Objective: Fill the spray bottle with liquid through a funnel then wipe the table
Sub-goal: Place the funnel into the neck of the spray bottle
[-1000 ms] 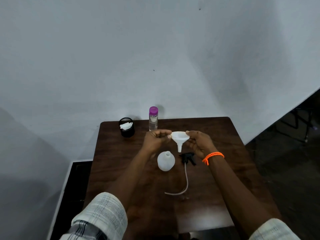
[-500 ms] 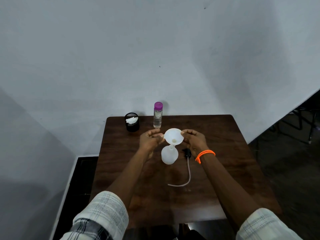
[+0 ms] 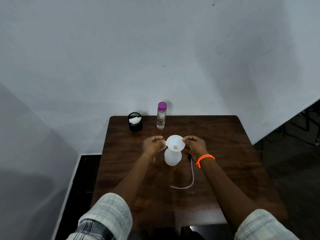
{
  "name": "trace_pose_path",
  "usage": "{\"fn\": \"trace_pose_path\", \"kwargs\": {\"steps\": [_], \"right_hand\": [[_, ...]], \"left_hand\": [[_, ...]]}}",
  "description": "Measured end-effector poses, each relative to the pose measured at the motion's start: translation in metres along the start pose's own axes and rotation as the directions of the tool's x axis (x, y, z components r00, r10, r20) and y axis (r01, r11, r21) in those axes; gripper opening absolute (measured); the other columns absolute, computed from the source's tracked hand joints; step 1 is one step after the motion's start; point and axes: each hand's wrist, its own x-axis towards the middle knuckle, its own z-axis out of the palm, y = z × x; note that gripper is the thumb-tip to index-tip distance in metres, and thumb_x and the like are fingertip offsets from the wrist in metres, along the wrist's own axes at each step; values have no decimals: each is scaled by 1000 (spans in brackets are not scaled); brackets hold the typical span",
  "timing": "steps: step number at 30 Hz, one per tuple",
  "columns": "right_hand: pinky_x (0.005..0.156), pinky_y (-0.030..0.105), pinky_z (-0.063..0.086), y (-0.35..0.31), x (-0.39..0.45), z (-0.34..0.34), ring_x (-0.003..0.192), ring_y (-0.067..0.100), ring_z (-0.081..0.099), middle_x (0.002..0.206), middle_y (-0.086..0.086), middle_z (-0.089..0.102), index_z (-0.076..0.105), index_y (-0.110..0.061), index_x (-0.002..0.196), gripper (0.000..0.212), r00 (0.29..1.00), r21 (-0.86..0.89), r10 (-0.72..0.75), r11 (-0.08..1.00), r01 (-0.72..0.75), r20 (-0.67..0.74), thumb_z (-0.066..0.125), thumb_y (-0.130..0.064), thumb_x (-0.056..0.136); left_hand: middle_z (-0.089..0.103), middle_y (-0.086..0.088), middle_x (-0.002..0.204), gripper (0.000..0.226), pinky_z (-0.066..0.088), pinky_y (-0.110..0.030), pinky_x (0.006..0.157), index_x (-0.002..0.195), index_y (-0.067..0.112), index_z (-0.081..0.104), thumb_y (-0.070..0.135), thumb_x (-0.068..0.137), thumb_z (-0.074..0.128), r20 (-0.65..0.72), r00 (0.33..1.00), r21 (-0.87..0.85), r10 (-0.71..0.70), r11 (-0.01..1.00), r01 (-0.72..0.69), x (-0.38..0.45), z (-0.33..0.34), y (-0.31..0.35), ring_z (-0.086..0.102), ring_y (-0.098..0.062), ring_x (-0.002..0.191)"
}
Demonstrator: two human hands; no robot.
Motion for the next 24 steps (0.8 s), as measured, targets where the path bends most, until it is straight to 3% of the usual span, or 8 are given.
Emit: {"fn": "trace_pose_path", "kwargs": {"steps": [7,10,13,16,21,24], "right_hand": [[80,44,62,5,11,-2,98,39,73,98,21,76,74,-2,87,5,999,-5,34,999,-34,-4,73,2,87],[81,49,60,5,21,-6,90,38,73,92,16,79,76,-2,87,8,999,-43,49,998,-49,-16,79,-8,83],[77,50,58,3,30,-9,79,37,68,92,24,76,76,-1,85,19,998,-52,57,997,-58,-27,84,-19,80],[74,60,59,-3,40,-7,76,35,65,90,24,76,75,-2,81,22,998,-75,59,995,-61,-29,83,-23,81],[55,31,52,-23,65,11,62,26,63,75,16,69,69,-7,73,17,1000,-170,-3,985,3,4,78,-10,86],[54,30,52,-35,93,30,66,25,63,66,8,69,71,-12,70,16,995,-327,-79,941,92,53,78,-9,85]], "left_hand": [[74,-16,103,24,62,-42,84,106,3,69,-7,84,74,9,1000,14,-30,999,30,8,-1,-2,74,-28,95],[75,-17,103,26,62,-44,84,108,1,68,-2,83,78,19,999,-13,-38,999,39,15,-4,-2,75,-29,94],[75,-17,104,28,63,-42,82,110,-2,67,1,84,77,2,999,-31,-45,998,45,24,-7,-1,74,-27,91],[75,-15,104,26,63,-39,80,110,-1,69,4,86,77,-25,998,-23,-50,999,49,35,-11,3,73,-27,91],[75,-17,102,22,63,-34,78,105,2,71,9,85,78,-82,996,87,-35,995,42,67,-13,17,71,-20,84],[75,-12,94,13,63,-33,76,95,9,73,12,84,80,-127,992,181,7,983,17,90,-11,29,70,-16,77]]}}
